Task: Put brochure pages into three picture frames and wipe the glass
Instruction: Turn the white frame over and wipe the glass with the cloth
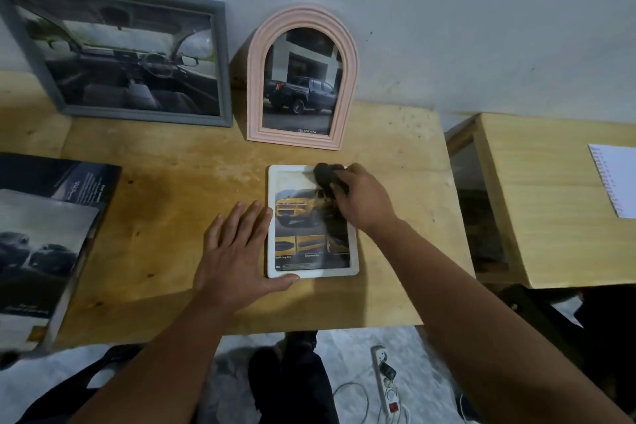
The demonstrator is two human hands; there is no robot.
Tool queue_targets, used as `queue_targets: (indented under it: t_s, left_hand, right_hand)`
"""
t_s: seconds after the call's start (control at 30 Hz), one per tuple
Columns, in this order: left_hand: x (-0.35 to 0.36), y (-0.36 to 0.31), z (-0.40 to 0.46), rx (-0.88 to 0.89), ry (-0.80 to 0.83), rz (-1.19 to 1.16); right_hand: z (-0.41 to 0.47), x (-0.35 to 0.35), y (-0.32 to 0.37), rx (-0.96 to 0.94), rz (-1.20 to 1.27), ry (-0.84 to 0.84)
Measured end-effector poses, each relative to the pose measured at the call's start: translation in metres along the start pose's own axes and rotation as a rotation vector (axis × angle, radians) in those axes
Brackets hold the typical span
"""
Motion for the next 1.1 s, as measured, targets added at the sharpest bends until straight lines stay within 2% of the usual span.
queue_targets:
  t_s: [0.1,0.17,0.27,0.33,0.43,0.5,0.57,0.7,0.83,0.9,1.0,1.1]
  left_hand:
    - [0.001,0.001,-0.001,-0.003,-0.007,0.000]
    - [0.001,0.001,-0.001,-0.001,-0.011,0.001]
    - [0.001,0.000,-0.002,0.002,-0.024,-0.015]
    - [0.001,0.000,-0.002,0.001,-0.021,-0.006]
    - [0.001,0.001,-0.002,0.000,-0.018,-0.002]
    - [0.001,0.001,-0.002,-0.003,-0.015,0.005]
    - [0.002,0.001,-0.002,-0.002,-0.017,0.001]
    - [0.002,0.001,-0.001,-0.005,-0.020,0.003]
    - [0.002,0.001,-0.003,-0.001,-0.030,-0.001]
    - [0.002,0.002,-0.003,0.000,-0.038,-0.013]
    - [0.002,0.001,-0.002,0.011,-0.039,-0.036]
    - [0.001,0.001,-0.002,0.017,-0.035,-0.029]
  right_hand:
    - [-0.036,0.027,0.016,-0.064,-0.079,-0.019]
    - [-0.072,0.036,0.025,-0.185,-0.035,0.007]
    - [-0.107,0.041,0.035,-0.354,0.025,0.283]
    - [-0.098,0.029,0.028,-0.352,0.016,0.333]
    - [-0.068,0.002,-0.002,-0.206,-0.058,0.089]
    - [-0.067,0.003,-0.016,-0.107,-0.182,0.009]
    - [-0.085,0.022,-0.011,-0.092,-0.238,0.002]
    - [-0.118,0.049,0.012,-0.071,-0.189,-0.040]
    - [-0.126,0.060,0.058,-0.199,-0.136,-0.018]
    - [-0.119,0.061,0.075,-0.257,-0.053,0.031]
    - [-0.091,0.045,0.068,-0.225,0.134,0.115]
    - [-0.054,0.005,0.043,-0.138,0.247,-0.127]
Point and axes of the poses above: each hand's wrist, its own z-axis towards the middle knuckle, its own x-axis out of the palm, y = z × x, the point moved 6 cm from there along z, towards the middle knuckle, and after that the axes turned 3 degrees about -z, right-handed, at the moved point
